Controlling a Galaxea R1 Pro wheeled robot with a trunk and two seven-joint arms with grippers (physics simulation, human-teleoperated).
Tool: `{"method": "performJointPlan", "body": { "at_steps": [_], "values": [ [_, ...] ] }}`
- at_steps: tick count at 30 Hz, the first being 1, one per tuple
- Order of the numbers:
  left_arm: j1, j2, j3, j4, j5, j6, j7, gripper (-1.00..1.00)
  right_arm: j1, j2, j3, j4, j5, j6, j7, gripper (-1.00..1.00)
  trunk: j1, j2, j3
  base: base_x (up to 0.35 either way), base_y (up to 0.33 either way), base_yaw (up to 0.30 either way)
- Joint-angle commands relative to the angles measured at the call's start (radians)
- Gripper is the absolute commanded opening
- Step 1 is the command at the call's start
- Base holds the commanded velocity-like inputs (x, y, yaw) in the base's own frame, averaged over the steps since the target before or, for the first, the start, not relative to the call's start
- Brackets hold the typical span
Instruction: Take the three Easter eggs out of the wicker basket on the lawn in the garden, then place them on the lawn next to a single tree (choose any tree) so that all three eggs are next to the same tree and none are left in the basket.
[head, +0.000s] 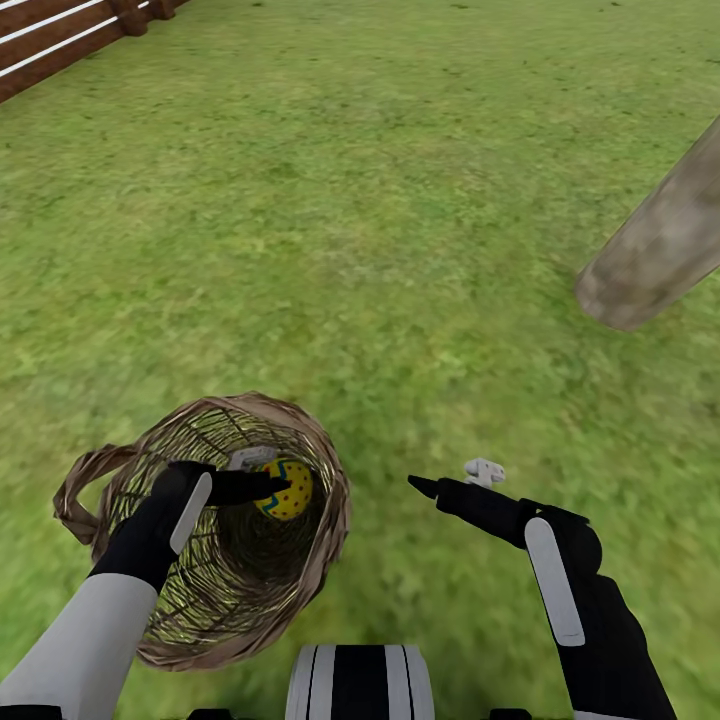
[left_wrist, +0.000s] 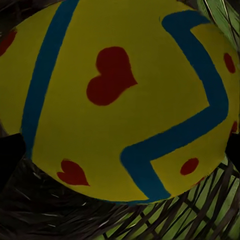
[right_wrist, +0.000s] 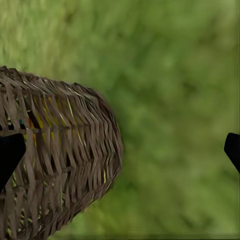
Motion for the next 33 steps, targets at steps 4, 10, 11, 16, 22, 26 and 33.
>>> {"method": "performJointPlan", "body": {
  "at_steps": [4, 10, 11, 16, 22, 26, 33],
  "values": [
    [-0.001, 0.001, -0.002, 0.0, 0.005, 0.004, 0.0, 1.0, -0.001, 0.001, -0.003, -0.001, 0.007, 0.005, 0.01, 1.0, 0.0, 0.0, -0.001, 0.0, 0.0, 0.0],
    [-0.002, -0.001, 0.002, 0.005, 0.004, 0.004, 0.001, 1.0, -0.001, 0.001, -0.003, -0.001, 0.007, 0.005, 0.01, 1.0, 0.0, 0.0, -0.001, 0.0, 0.0, 0.0],
    [-0.002, -0.001, 0.002, 0.005, 0.004, 0.004, 0.001, 1.0, -0.001, 0.001, -0.003, -0.001, 0.007, 0.005, 0.01, 1.0, 0.0, 0.0, -0.001, 0.0, 0.0, 0.0],
    [-0.002, 0.0, 0.003, 0.007, 0.038, 0.019, 0.003, 1.0, -0.001, 0.001, -0.002, -0.001, 0.007, 0.005, 0.01, 1.0, 0.0, 0.0, -0.001, 0.0, 0.0, 0.0],
    [-0.003, 0.001, 0.004, 0.007, 0.065, 0.037, 0.007, 1.0, -0.001, 0.001, -0.002, -0.001, 0.007, 0.005, 0.01, 1.0, 0.001, -0.001, -0.008, 0.0, 0.0, 0.0],
    [-0.003, 0.0, 0.004, 0.007, 0.067, 0.037, 0.007, 1.0, -0.001, 0.001, -0.002, -0.001, 0.007, 0.005, 0.01, 1.0, 0.001, -0.001, -0.008, 0.0, 0.0, 0.0],
    [-0.002, -0.001, 0.004, 0.009, 0.068, 0.038, 0.007, 1.0, -0.001, 0.001, -0.002, -0.001, 0.007, 0.005, 0.01, 1.0, 0.002, -0.001, -0.016, 0.0, 0.0, 0.0]
  ]
}}
